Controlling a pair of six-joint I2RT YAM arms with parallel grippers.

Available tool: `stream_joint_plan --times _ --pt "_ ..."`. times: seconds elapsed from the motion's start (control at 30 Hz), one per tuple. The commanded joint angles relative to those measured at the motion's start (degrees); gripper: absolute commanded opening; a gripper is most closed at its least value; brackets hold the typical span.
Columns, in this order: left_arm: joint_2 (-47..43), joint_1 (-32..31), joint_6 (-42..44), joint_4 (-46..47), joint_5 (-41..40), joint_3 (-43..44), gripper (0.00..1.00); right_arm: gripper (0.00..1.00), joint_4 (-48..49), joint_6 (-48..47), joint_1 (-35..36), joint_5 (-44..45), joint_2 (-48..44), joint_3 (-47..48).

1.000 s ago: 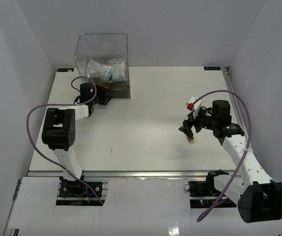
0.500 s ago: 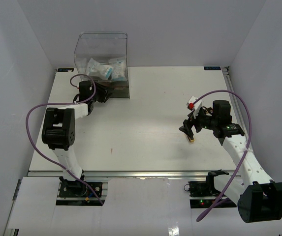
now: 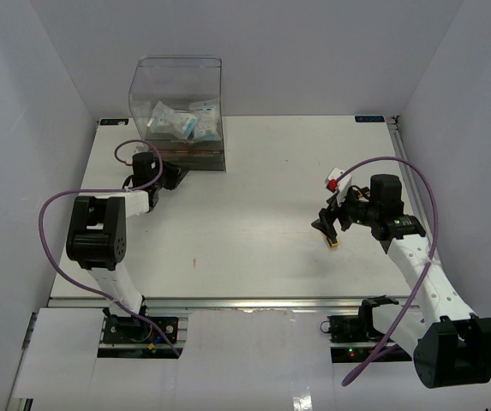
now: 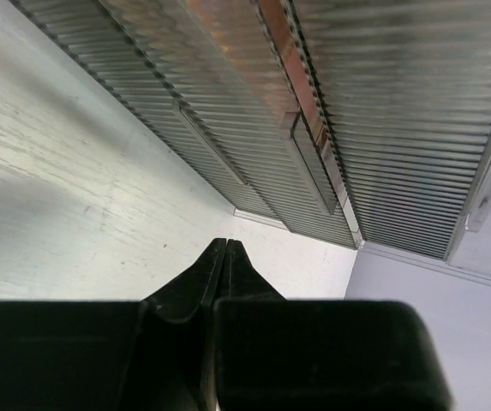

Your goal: Organize the makeup

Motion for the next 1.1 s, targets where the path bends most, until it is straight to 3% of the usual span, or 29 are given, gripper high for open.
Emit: stream_joint_plan --times 0.0,0.23,0.27,0.37,0.53,0.7,0.87,1.07 --pt "0.89 1.25 -0.19 -2.85 -1.39 3.28 0.04 0.90 0.94 -0.48 -0.32 -0.83 -0.64 -0.22" --pt "7.57 1.63 -2.21 -10.41 -2.38 12.84 0.01 0.90 0.94 -0.55 -0.34 -0.45 -0.56 -0.20" --pt "7.95 1.63 -2.40 -10.54 -2.19 13.23 0.04 0.90 0.94 -0.61 -0.40 -0.39 -0.62 -0.26" --pt "8.26 1.63 -2.43 -10.65 -1.39 14.50 0.30 0.90 0.94 -0.62 -0.50 -0.29 -0.55 -0.27" --pt "7.12 1.63 -1.94 -8.88 -0.63 12.83 0.45 0.90 0.93 -0.71 -0.58 -0.54 -0.63 -0.18" --pt "5.55 1.63 -1.81 -5.57 0.73 10.30 0.50 0.90 0.94 -0.71 -0.58 -0.64 -0.72 -0.27" --pt "5.11 1.63 -1.70 -5.48 1.26 11.07 0.78 0.90 0.93 -0.71 -0.58 -0.64 -0.72 -0.18" --pt "5.07 1.63 -0.93 -5.27 1.98 12.81 0.85 0.90 0.88 -0.71 -0.67 -0.55 -0.75 -0.24"
